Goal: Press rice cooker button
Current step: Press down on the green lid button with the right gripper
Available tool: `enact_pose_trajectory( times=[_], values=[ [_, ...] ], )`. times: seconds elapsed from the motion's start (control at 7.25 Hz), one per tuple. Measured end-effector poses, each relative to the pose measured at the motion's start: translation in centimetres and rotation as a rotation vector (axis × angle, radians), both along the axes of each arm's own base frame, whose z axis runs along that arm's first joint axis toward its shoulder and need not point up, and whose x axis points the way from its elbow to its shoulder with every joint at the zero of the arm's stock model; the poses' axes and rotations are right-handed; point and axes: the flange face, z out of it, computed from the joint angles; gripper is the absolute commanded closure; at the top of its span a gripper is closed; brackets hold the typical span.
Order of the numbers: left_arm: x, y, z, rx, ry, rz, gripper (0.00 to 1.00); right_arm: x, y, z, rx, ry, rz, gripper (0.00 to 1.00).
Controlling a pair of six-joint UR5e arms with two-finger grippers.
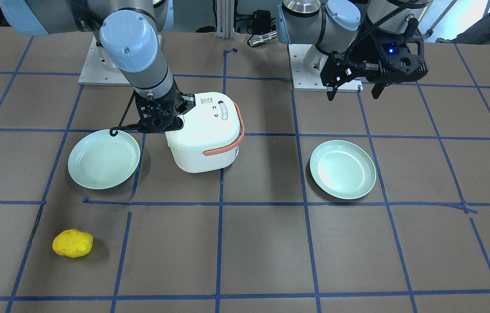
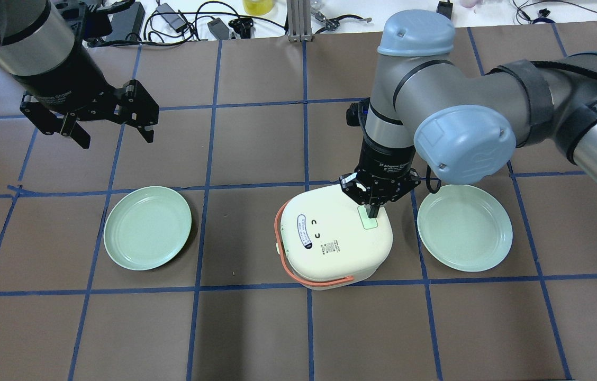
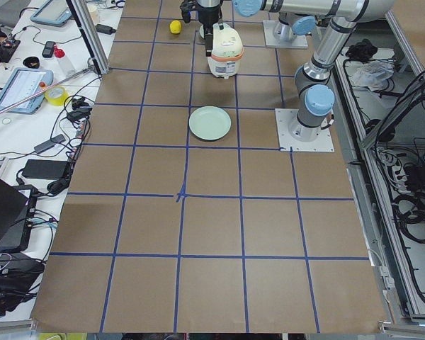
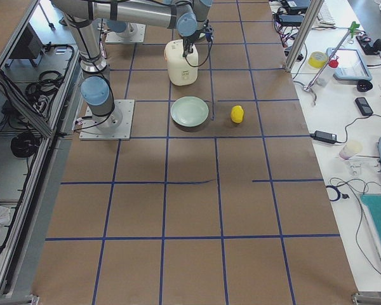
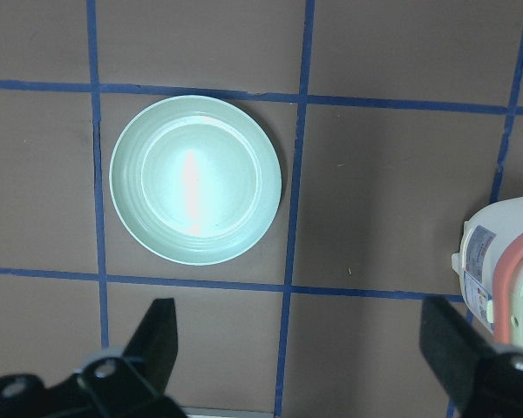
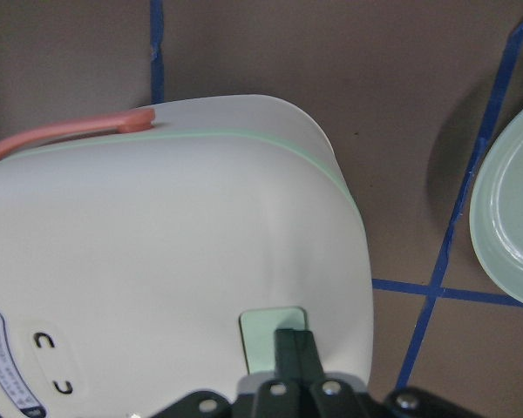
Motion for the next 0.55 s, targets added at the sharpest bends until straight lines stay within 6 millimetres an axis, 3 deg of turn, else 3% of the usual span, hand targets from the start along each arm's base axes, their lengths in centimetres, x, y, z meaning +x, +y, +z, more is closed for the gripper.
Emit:
enact_pose_trajectory(
  times=[0.41,0.55],
  values=[
    [0.00,0.00,0.00,0.000,0.000,0.000,0.00,0.01,-0.20,-0.04,-0.002,-0.001,0.010,0.99],
    [0.00,0.00,0.00,0.000,0.000,0.000,0.00,0.03,-0.43,0.66,-0.017,-0.004,0.008,0.73]
  ],
)
